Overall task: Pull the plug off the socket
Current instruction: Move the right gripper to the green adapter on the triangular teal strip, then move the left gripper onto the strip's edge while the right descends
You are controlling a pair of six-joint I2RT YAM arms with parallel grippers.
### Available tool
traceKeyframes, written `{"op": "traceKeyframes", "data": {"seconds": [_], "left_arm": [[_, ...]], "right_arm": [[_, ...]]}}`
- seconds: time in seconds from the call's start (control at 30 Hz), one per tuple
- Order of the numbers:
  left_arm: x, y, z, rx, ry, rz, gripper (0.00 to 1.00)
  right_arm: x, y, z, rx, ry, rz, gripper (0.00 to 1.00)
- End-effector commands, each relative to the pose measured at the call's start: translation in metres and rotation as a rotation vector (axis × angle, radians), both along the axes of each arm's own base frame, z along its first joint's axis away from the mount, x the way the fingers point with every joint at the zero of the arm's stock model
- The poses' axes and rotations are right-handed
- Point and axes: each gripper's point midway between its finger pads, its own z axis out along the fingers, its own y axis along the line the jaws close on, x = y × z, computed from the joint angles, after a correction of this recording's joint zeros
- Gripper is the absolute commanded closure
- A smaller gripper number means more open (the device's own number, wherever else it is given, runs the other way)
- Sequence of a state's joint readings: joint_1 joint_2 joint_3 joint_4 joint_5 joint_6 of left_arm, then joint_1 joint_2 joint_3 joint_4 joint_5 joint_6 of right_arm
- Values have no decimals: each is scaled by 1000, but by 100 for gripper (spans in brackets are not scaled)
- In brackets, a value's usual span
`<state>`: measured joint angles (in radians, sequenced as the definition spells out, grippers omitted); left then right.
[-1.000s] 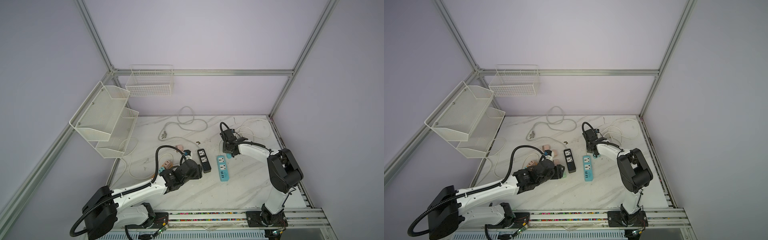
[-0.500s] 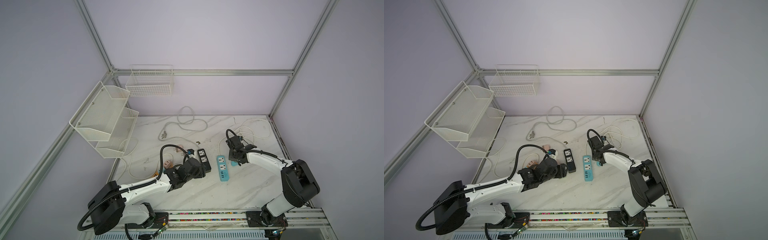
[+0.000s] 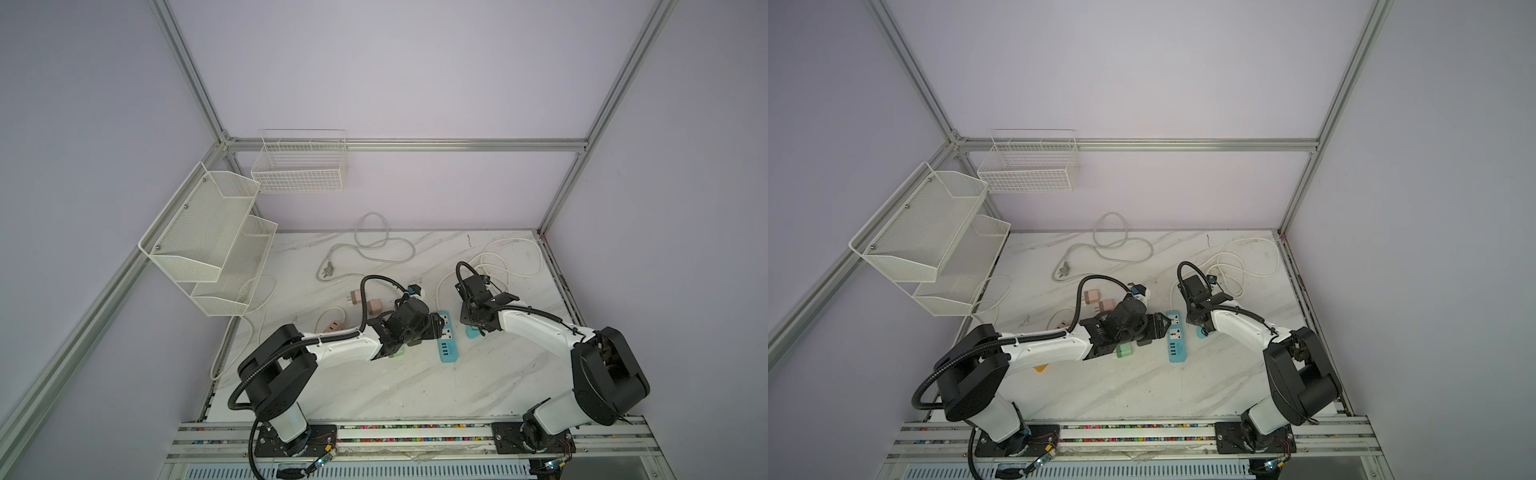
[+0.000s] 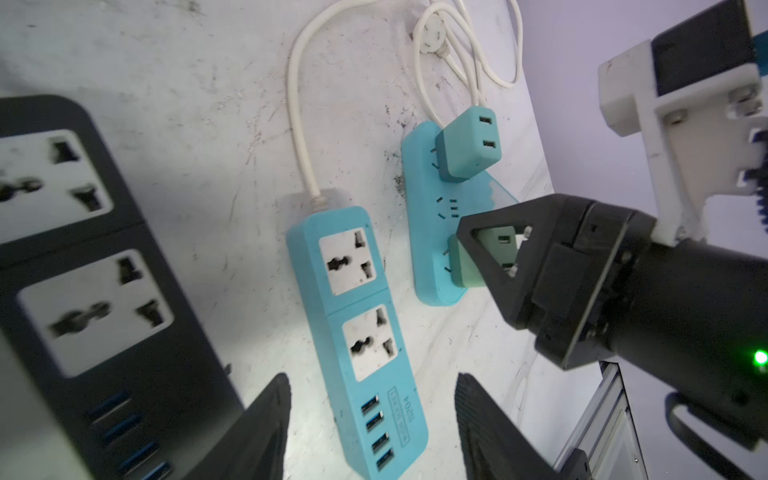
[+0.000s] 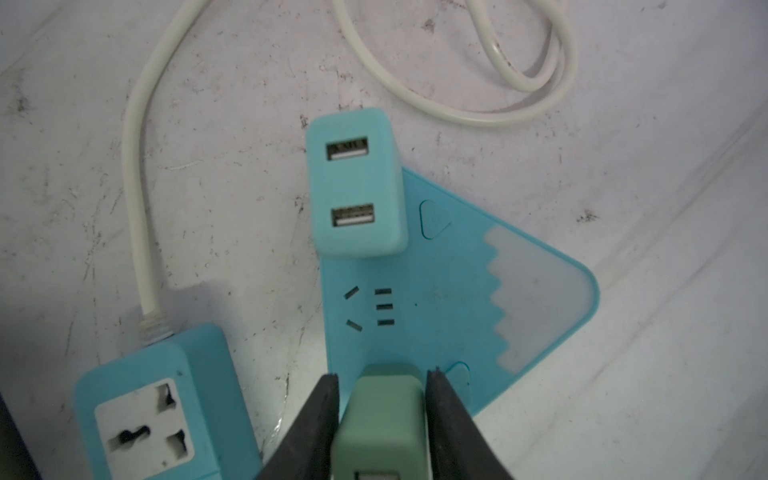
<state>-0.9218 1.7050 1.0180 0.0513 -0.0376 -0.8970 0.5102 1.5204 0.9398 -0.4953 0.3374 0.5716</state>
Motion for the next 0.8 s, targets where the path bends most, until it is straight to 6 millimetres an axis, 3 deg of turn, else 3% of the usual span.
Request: {"op": "traceKeyframes", "data": {"seconds": [0.0,0.17,0.37,0.77], "left_arm": [[25,-29,50,-134,-87,-19,39],[43,-40,44,-196,-95,-23,41],[62,-68,33,-195,-74,-104,45],[90,-97,16,-221,-73,-279,52]], "right_arm": [[4,5,3,26,6,1,59],[-1,6,17,54,-11,2,57],[-10,-9,27,1,-6,-30,55],[-14,-7,31,19,9,-24,54]]}}
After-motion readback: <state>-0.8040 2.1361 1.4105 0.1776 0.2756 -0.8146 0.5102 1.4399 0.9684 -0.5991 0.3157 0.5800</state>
